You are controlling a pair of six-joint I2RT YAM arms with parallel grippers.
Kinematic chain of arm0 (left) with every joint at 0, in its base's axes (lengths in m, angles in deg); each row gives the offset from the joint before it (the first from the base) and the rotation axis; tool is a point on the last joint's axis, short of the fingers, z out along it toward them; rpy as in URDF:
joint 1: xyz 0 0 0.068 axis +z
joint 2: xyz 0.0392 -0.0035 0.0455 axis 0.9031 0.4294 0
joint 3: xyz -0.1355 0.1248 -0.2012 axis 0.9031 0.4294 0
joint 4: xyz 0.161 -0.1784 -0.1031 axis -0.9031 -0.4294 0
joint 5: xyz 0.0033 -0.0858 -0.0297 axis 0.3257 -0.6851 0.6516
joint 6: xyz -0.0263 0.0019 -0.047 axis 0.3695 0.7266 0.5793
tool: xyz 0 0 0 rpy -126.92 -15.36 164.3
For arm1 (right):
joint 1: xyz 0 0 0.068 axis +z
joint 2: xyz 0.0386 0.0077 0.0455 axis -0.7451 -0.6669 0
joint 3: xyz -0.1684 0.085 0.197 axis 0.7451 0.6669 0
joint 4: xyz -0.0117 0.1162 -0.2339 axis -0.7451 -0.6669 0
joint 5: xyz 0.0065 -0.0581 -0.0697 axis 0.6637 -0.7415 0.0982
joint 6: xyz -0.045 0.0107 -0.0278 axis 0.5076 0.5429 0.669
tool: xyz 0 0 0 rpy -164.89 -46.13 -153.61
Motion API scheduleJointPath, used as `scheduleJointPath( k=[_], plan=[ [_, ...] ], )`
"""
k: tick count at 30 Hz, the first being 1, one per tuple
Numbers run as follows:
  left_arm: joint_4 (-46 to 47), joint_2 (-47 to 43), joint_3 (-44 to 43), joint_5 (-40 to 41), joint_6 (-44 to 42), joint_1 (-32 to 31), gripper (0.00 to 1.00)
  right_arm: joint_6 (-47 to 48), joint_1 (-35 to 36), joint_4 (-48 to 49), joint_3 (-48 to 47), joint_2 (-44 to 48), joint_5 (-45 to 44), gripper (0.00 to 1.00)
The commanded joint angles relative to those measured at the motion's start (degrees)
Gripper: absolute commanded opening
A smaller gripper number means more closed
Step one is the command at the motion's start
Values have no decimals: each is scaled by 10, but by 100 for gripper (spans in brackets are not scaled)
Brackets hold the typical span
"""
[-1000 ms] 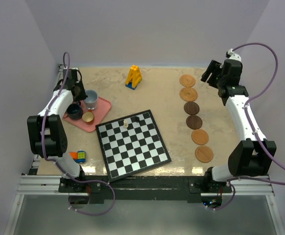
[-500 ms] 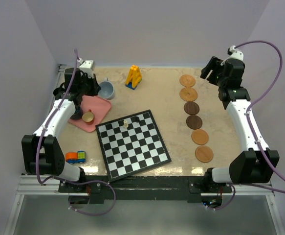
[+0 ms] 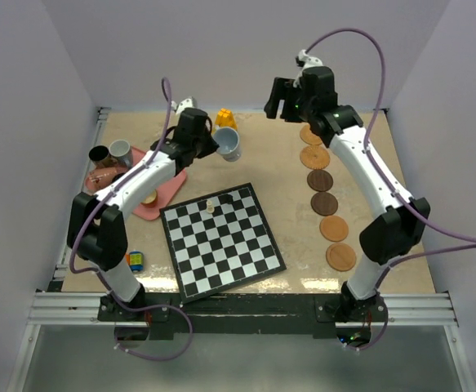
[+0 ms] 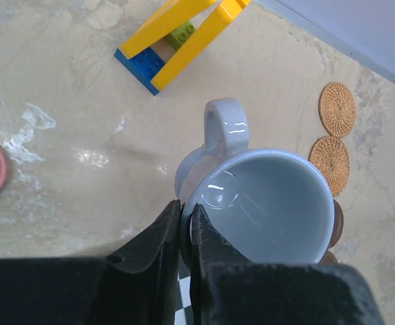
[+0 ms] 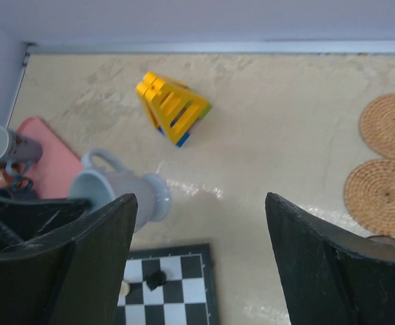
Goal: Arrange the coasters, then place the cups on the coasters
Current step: Pick up the cup from the tray, then place the cup on the coaster.
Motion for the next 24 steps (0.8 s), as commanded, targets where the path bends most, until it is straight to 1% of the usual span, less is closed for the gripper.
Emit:
scheduleJointPath(
  k=[1,3,6,11,17,20,24],
  plan=[
    [-35,31,-104,129,127,-46,0,-29,32,-114,-96,-42,15,81],
    [-51,46,-127,163,139,-66,0,-34,41,-140,-114,-60,15,80],
    [-64,57,-138,189,168,-82,0,-41,55,-175,-122,-80,5,77],
    [-77,72,-153,207,194,-101,0,-38,69,-187,-107,-95,-2,71],
    [-97,98,-191,226,204,-125,0,-37,75,-202,-118,-124,-17,68],
    [-100,101,-201,234,205,-131,0,-38,77,-198,-113,-138,-27,56],
    [-90,101,-201,233,204,-136,0,-36,79,-182,-112,-150,-30,47]
  ],
)
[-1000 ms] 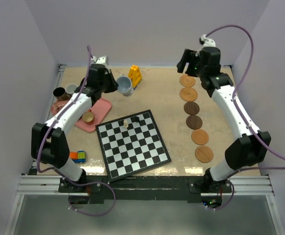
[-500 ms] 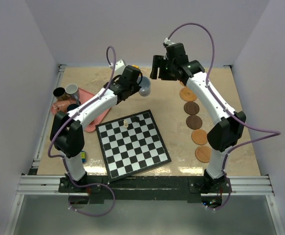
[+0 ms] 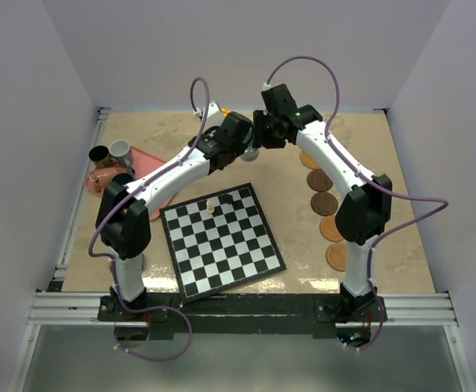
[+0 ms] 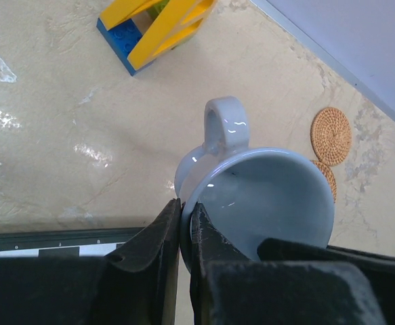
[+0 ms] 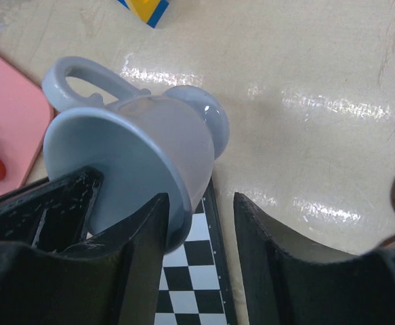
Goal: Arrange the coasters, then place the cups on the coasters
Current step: Place the cup on the coaster.
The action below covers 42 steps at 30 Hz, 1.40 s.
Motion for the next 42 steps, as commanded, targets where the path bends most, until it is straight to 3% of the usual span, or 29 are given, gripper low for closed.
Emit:
scheduleJointPath(
  k=[1,7,13,18,22,27,30,35,38,42],
  plan=[
    [48,-14,-39,25,19,-7,0,-2,3,12,-18,-6,-16,43],
    [92,-26,-14,-28,-12,-10,2,7,2,30,-32,-13,-24,0],
    [114,-52,6,-81,-62,-9,63,32,-21,26,-84,-37,-25,0],
    [161,-116,80,-113,-108,15,82,103,-66,57,-85,-23,29,0],
    [288,-186,186,-264,-171,81,84,216,-95,58,-75,-10,142,0],
    [492,-206,277,-599,-239,208,84,281,-108,95,-4,40,240,0],
    [474,-186,252,-726,-328,237,83,305,-108,89,12,47,266,0],
    [271,-141,153,-793,-539,229,79,335,-107,69,27,48,344,0],
    [207,-148,143,-755,-642,207,82,360,-107,62,38,57,348,0],
    [176,-151,142,-732,-699,175,82,364,-107,55,47,64,347,0]
  ],
)
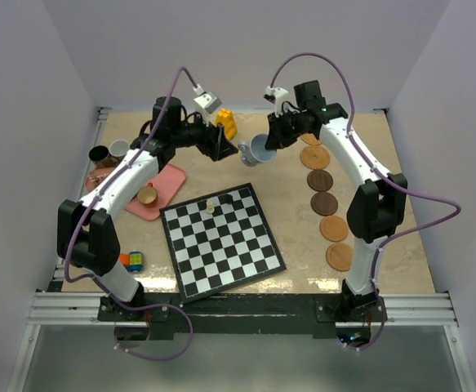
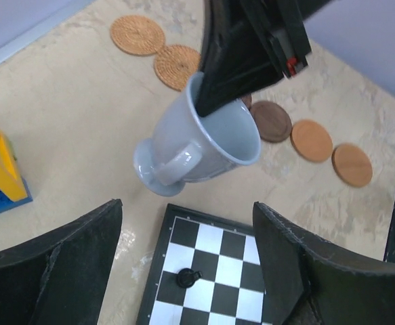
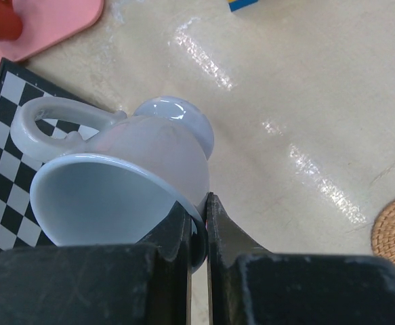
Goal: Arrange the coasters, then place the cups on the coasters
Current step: Place the cup on the coaster.
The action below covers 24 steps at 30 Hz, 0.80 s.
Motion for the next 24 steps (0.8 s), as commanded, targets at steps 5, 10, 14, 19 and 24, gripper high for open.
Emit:
scheduleJointPath(
  k=[5,10,14,19,24],
  plan=[
    [-46,-21,1,39,-167,-56,88,31,6,15,12,57,31,0],
    [18,-31,39,102,-202,-85,89,36,13,12,27,66,37,0],
    [38,-20,38,103,-204,-86,89,38,17,13,35,78,39,0],
    [8,7,11,109,-205,-101,73,45,28,12,42,84,37,0],
    [7,12,13,106,-202,-114,50,52,40,11,43,86,27,0]
  ],
)
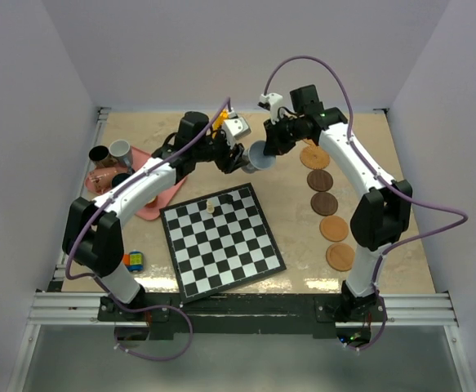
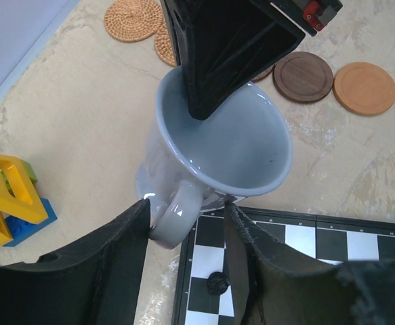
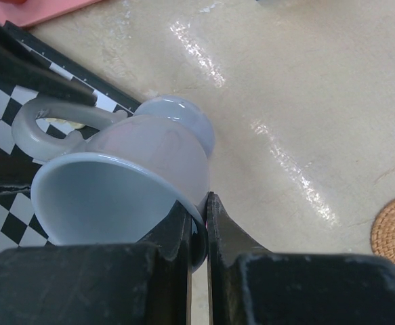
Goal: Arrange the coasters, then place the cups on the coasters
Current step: Place the cup on the coaster.
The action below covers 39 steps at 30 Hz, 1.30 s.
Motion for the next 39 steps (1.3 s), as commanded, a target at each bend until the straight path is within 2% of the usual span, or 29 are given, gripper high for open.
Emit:
scheduleJointPath(
  k=[1,7,8,10,13,16,17,19,28,36,39],
  plan=[
    [14,9,-22,1,-13,-14,45,7,11,23,-2,42,28,0],
    [-8,7,-21,-3,-21,-22,3,3,11,30,0,42,11,0],
    [-13,7,-21,-3,-25,-25,0,0,11,31,-2,40,5,0],
    [-16,3,-15,-1,-31,-31,0,-11,10,32,-10,35,-5,0],
    [3,-12,6,7,-29,-39,0,-24,10,32,-24,29,-16,11],
    [63,-38,50,37,-16,-48,0,-34,10,33,-34,27,-29,40],
    [92,-48,66,49,-17,-53,0,-35,10,34,-35,28,-35,46],
    [118,-66,88,86,-17,-59,0,-37,9,35,-33,30,-51,53],
    [218,-105,152,194,29,-63,0,-51,0,40,-14,37,-59,58],
    [266,-110,169,190,65,-63,0,-60,-14,42,0,35,-16,58],
    [284,-113,174,187,71,-64,0,-60,-15,39,0,24,-5,55]
  ],
)
